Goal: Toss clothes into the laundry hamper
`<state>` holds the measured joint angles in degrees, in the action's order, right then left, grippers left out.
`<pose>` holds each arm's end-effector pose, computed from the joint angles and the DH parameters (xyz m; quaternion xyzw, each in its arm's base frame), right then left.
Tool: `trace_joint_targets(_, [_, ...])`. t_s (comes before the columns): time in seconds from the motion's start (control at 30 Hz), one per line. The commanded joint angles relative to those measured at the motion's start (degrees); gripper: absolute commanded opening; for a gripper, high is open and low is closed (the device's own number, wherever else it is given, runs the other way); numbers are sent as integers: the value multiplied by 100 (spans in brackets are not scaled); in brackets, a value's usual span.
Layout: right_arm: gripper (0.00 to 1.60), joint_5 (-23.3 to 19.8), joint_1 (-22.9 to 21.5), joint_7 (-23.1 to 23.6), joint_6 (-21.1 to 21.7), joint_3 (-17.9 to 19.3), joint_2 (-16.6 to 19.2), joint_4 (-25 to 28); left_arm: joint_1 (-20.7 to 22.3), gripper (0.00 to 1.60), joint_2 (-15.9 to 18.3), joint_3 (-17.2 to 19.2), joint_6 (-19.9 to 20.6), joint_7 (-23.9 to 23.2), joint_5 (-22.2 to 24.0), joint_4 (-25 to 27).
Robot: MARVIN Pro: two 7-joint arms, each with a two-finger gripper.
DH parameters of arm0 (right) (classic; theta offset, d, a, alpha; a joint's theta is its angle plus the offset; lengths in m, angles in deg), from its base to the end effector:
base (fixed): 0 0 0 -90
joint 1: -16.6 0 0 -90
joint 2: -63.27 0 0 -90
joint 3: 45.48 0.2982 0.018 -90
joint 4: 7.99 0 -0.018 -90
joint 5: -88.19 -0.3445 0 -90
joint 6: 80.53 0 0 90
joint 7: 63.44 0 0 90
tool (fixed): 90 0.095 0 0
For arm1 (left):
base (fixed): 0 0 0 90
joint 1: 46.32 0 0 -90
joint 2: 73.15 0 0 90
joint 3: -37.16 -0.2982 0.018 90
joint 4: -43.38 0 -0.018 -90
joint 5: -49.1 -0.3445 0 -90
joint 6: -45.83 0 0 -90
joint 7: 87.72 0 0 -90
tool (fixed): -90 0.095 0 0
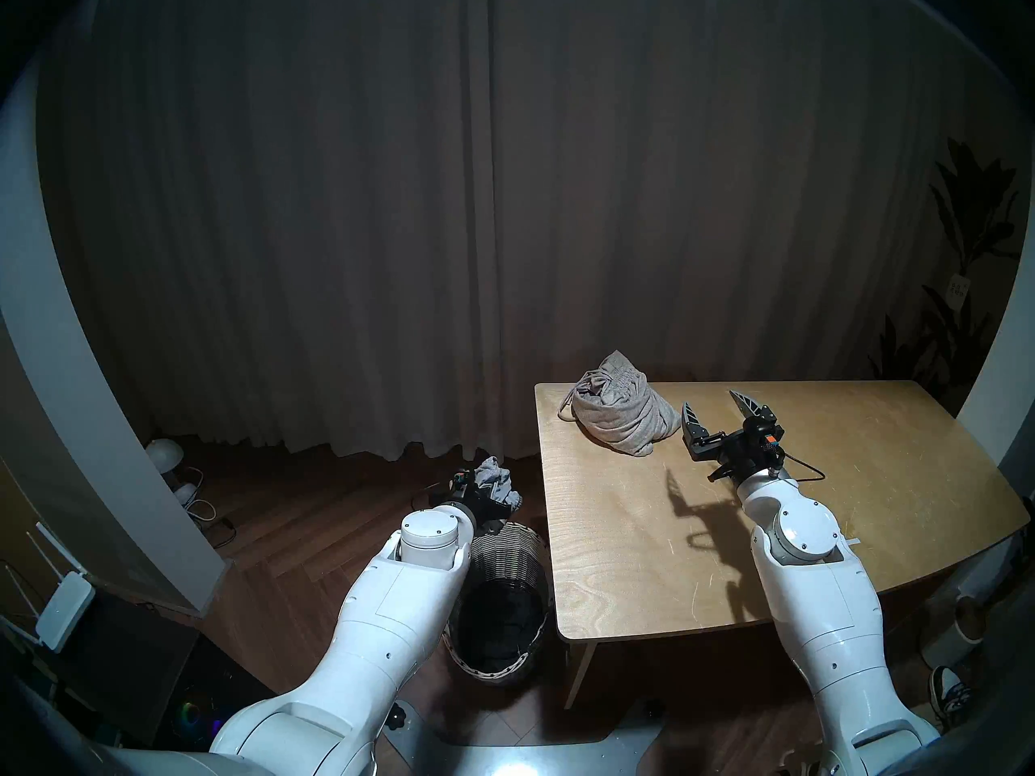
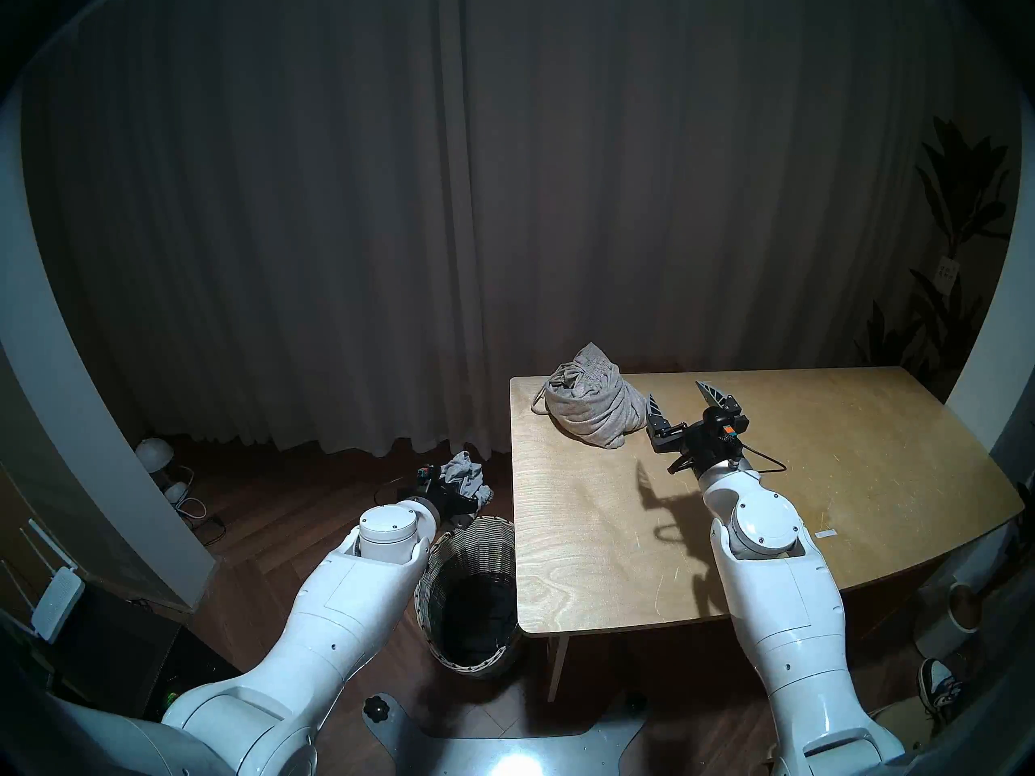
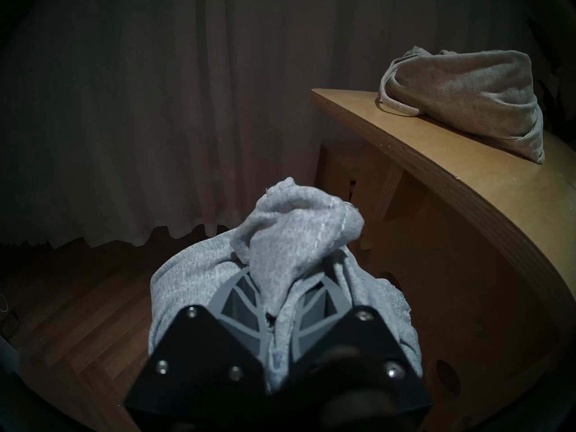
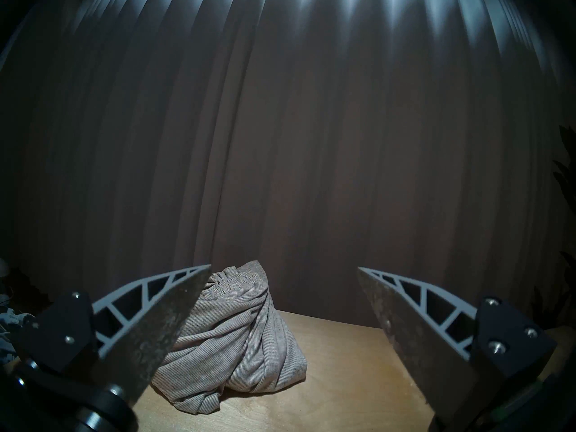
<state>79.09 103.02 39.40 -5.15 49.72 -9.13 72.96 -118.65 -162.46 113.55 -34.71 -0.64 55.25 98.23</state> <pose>0.4678 -0.1307 -0.3057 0.6425 0.1002 0.7594 0.0209 0.5049 -0.0834 -0.4462 0.8497 -0.0892 0.5136 0.0791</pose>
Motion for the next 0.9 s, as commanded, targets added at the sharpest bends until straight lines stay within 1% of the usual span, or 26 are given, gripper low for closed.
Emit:
trace_joint_targets(0.0, [160,-5,-197,7,15,-7,14,9,617,0,-146,78,-148,-106,-54,-250])
trace_joint_targets(0.07, [160,-2,-217,8,16,-13,5,-26,709,0,-163,57,-161,-145,-93,-388])
trace_joint_targets(0.1, [160,0,-228,8,15,-16,1,-42,811,0,-176,26,-183,-156,-124,-541])
trace_joint_targets(0.13, [160,1,-239,10,14,-19,-2,-58,805,0,-190,18,-201,-157,-174,-565])
trace_joint_targets(0.17, [160,3,-249,11,13,-21,-4,-71,860,65,-202,0,-223,-163,-192,-662])
trace_joint_targets(0.2, [160,4,-265,11,13,-20,-3,-89,905,105,-211,-19,-242,-160,-214,-756])
trace_joint_targets(0.23, [160,6,-283,13,10,-18,0,-110,988,160,-222,-41,-307,-176,-221,-917])
trace_joint_targets(0.3, [160,3,-324,27,-7,-11,15,-170,1010,160,-259,-38,-447,-188,-203,-1110])
trace_joint_targets(0.37, [160,-3,-363,52,-37,-6,35,-248,897,160,-286,-13,-616,-162,-184,-1148])
trace_joint_targets(0.43, [160,6,-394,89,-53,-15,61,-308,709,160,-289,-12,-725,-150,-174,-1035])
trace_joint_targets(0.53, [160,45,-457,144,-86,-58,77,-418,422,160,-312,45,-779,-42,-128,-770])
trace_joint_targets(0.6, [160,71,-507,180,-110,-103,72,-475,301,160,-325,99,-850,29,-94,-666])
trace_joint_targets(0.7, [160,100,-551,203,-89,-179,45,-413,120,160,-308,174,-933,149,-69,-372])
trace_joint_targets(0.73, [160,99,-577,210,-78,-205,27,-387,93,160,-291,240,-1056,216,-38,-303])
trace_joint_targets(0.77, [160,107,-602,206,-64,-227,11,-371,75,160,-258,283,-1092,269,-27,-236])
trace_joint_targets(0.8, [160,102,-633,218,-62,-255,-9,-360,40,160,-205,383,-1160,411,-9,-132])
trace_joint_targets(0.87, [160,107,-678,246,-67,-312,-37,-346,33,160,-39,530,-1249,575,-16,-27])
